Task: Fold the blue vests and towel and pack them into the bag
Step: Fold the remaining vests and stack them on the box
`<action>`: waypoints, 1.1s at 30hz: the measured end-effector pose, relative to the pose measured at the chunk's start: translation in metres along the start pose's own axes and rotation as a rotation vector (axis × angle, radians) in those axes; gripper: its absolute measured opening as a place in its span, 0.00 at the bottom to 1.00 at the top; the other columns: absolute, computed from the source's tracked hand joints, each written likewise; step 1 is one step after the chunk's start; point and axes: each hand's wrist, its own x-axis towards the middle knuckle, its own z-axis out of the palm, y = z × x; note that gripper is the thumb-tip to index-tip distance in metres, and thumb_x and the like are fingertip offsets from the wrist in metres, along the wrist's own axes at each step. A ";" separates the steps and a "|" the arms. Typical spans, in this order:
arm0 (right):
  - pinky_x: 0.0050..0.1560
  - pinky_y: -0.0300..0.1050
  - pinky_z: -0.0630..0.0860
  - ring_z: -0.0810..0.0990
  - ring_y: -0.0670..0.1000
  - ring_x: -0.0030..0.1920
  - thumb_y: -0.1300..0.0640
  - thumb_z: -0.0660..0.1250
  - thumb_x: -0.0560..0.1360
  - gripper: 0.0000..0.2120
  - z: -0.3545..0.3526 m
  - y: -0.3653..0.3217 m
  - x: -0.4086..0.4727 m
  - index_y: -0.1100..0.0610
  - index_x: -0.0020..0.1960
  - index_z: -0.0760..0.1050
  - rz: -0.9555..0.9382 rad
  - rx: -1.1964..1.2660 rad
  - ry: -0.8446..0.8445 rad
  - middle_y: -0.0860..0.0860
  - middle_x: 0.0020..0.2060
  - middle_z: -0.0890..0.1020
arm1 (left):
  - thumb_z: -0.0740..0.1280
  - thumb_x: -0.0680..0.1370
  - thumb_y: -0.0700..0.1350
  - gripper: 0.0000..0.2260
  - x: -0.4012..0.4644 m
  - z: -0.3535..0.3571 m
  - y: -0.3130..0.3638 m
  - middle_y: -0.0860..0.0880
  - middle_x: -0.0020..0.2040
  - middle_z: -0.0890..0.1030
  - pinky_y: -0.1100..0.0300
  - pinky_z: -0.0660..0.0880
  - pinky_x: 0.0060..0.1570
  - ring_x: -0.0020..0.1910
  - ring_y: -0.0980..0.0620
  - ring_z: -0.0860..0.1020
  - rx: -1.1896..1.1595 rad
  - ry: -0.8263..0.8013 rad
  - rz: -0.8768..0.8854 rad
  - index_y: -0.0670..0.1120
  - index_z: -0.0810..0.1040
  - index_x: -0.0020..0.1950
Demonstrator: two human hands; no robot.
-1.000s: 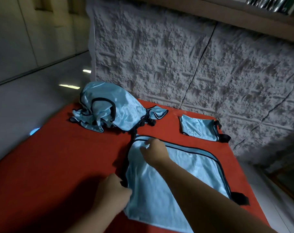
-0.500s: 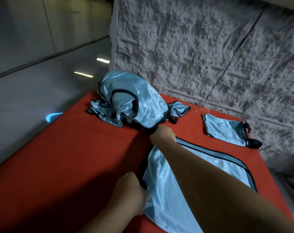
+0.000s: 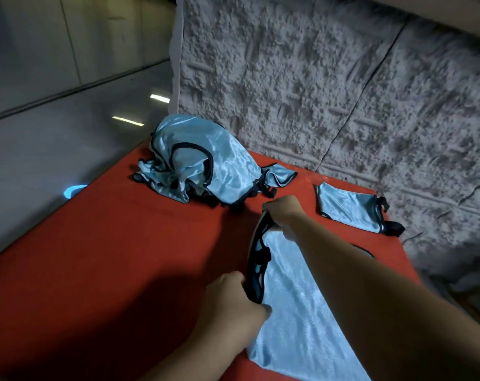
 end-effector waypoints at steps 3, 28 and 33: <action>0.29 0.44 0.79 0.79 0.53 0.26 0.69 0.67 0.75 0.04 -0.035 0.002 -0.007 0.65 0.42 0.78 -0.003 0.077 -0.020 0.59 0.34 0.78 | 0.76 0.66 0.51 0.13 -0.017 0.020 0.024 0.54 0.39 0.78 0.68 0.69 0.29 0.37 0.58 0.77 0.004 0.010 0.113 0.48 0.75 0.41; 0.36 0.48 0.74 0.78 0.54 0.37 0.64 0.63 0.71 0.08 -0.238 0.170 0.026 0.61 0.42 0.81 0.073 -0.172 0.254 0.57 0.38 0.81 | 0.69 0.76 0.38 0.20 -0.086 0.193 0.110 0.84 0.36 0.69 0.81 0.64 0.37 0.36 0.82 0.71 -0.098 -0.409 0.511 0.60 0.65 0.37; 0.52 0.49 0.79 0.82 0.60 0.53 0.62 0.64 0.75 0.18 -0.235 0.171 0.000 0.56 0.64 0.78 -0.017 -0.459 0.400 0.57 0.54 0.83 | 0.70 0.74 0.52 0.03 -0.075 0.199 0.103 0.60 0.39 0.82 0.64 0.77 0.43 0.41 0.63 0.80 -0.137 -0.393 0.403 0.55 0.77 0.44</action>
